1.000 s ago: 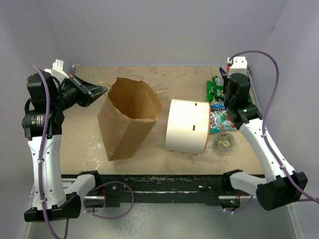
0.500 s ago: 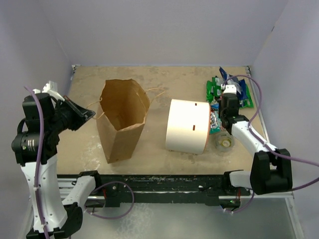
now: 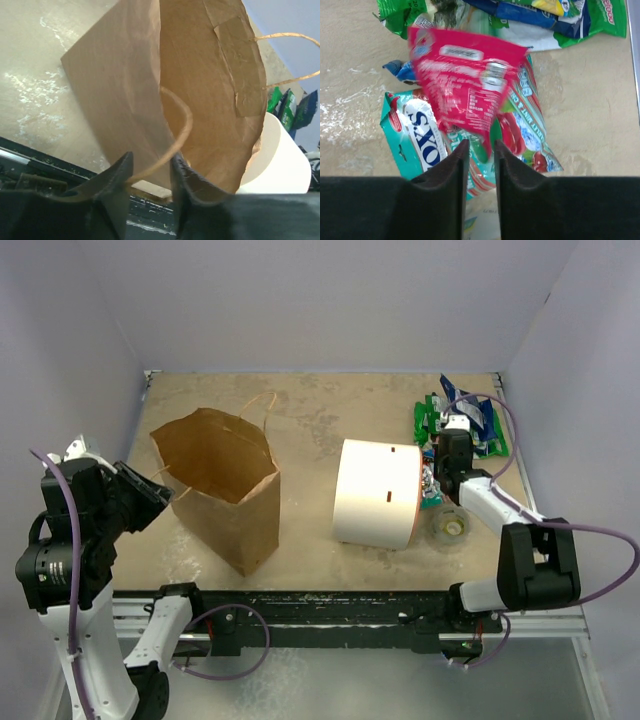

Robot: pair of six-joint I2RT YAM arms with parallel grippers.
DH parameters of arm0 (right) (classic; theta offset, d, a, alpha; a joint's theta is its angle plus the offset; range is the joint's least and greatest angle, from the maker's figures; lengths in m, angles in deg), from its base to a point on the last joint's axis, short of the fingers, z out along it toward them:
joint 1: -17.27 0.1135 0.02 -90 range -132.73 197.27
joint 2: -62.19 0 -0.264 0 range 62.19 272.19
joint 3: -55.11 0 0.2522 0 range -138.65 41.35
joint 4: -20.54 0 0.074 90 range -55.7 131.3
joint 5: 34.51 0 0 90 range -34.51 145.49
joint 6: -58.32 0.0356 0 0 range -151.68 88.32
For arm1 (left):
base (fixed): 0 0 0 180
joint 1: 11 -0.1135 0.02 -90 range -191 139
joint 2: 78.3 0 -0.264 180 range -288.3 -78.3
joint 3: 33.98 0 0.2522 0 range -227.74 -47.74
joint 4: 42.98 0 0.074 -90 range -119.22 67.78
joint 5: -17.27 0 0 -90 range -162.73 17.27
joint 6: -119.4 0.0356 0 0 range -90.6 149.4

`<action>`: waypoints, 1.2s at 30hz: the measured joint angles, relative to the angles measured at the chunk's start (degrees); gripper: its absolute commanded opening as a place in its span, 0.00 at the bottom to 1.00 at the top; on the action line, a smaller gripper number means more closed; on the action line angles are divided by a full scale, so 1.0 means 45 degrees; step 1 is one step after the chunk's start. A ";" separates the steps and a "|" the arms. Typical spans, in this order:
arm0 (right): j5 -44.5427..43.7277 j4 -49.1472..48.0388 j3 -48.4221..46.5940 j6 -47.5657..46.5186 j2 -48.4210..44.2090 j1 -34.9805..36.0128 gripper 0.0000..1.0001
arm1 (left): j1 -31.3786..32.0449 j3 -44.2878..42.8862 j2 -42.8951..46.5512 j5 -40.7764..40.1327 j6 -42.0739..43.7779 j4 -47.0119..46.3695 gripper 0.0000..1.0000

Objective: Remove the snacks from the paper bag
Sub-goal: Adjust the paper bag at the center of the board, then reset both arms

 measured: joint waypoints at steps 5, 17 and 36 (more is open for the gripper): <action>0.0389 0.1753 -0.0661 0.0913 -0.0719 0.0000 0.71 | 0.0000 -0.0466 0.0214 -0.0695 0.0267 0.0369 0.68; 0.0107 0.5858 -0.5090 0.2589 -0.2200 0.0000 0.99 | 0.0000 -0.1583 0.0549 -0.1972 0.0559 0.0962 0.99; 0.1326 1.0321 -1.0540 0.2599 -0.3886 0.0257 1.00 | 0.0068 -0.5382 0.1001 -0.2186 0.2331 0.0719 0.99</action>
